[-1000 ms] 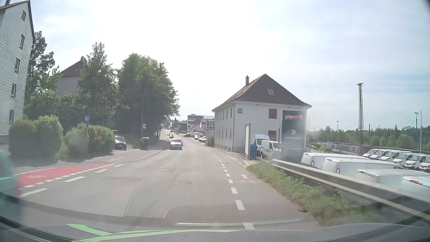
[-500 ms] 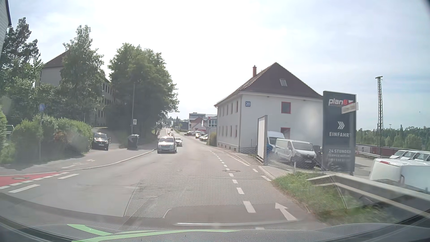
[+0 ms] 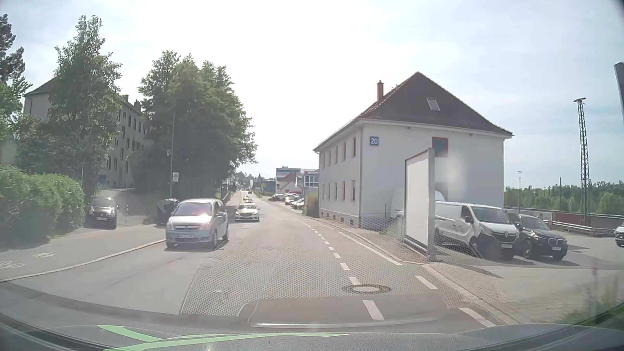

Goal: Follow the waypoints while adhering to traffic rules and regulations

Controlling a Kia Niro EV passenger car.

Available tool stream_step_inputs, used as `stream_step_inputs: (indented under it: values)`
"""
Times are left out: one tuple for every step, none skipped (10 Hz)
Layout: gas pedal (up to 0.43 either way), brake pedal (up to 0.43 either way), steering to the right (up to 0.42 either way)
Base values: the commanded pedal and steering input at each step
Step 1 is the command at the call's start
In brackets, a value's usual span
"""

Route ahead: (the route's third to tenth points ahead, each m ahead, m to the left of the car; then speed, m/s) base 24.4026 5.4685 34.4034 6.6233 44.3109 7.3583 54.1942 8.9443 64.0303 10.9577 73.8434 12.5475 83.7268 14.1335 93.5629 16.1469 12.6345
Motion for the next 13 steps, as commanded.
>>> stream_step_inputs:
  values:
    - [0.02, 0.0, -0.007]
    - [0.02, 0.0, -0.008]
    - [0.02, 0.0, -0.009]
    - [0.039, 0.0, -0.011]
    - [0.039, 0.0, -0.013]
    - [0.039, 0.0, -0.013]
    - [0.039, 0.0, -0.013]
    - [0.039, 0.0, -0.013]
    - [0.039, 0.0, -0.013]
    - [0.039, 0.0, -0.014]
    - [0.039, 0.0, -0.016]
    - [0.039, 0.0, -0.016]
    - [0.039, 0.0, -0.015]
